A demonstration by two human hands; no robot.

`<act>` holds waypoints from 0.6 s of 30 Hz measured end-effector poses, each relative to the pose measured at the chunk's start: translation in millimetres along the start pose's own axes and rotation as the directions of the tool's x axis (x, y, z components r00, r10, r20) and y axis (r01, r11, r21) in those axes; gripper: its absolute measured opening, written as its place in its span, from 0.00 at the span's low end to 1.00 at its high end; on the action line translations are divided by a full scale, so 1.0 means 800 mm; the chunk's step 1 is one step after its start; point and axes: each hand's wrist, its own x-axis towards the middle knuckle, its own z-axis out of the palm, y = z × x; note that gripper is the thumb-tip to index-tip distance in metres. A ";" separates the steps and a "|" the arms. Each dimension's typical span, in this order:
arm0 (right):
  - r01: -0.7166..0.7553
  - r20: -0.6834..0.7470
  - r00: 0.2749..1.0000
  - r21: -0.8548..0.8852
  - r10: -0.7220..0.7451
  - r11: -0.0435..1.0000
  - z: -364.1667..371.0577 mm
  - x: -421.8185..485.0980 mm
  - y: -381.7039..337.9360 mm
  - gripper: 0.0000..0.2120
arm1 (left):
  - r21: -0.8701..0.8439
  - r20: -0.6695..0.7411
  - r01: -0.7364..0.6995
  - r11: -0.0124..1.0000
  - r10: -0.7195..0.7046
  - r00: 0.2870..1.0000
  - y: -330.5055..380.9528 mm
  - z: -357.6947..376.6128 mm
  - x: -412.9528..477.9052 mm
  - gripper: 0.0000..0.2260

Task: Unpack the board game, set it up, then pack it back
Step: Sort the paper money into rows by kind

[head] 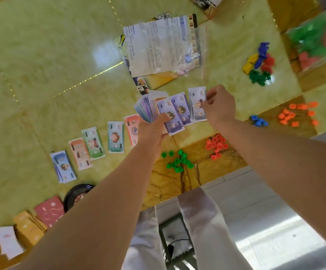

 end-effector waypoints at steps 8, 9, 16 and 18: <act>0.138 -0.043 0.990 0.126 -0.133 0.982 -0.003 -0.003 -0.003 0.09 | -0.025 -0.007 0.008 1.000 -0.008 1.000 -0.003 0.010 0.000 0.14; 0.149 0.023 0.987 0.216 -0.158 0.965 -0.003 -0.008 -0.005 0.08 | -0.034 -0.002 0.010 0.999 -0.010 1.000 -0.004 0.010 0.001 0.15; 0.076 0.348 0.919 0.307 -0.186 0.949 0.006 -0.030 -0.018 0.06 | -0.083 0.076 0.000 0.997 0.006 0.997 0.003 0.001 -0.005 0.08; 0.051 0.287 0.946 0.323 -0.150 0.945 0.008 -0.031 -0.020 0.06 | -0.128 0.042 0.011 0.992 -0.006 0.999 0.005 -0.008 -0.005 0.10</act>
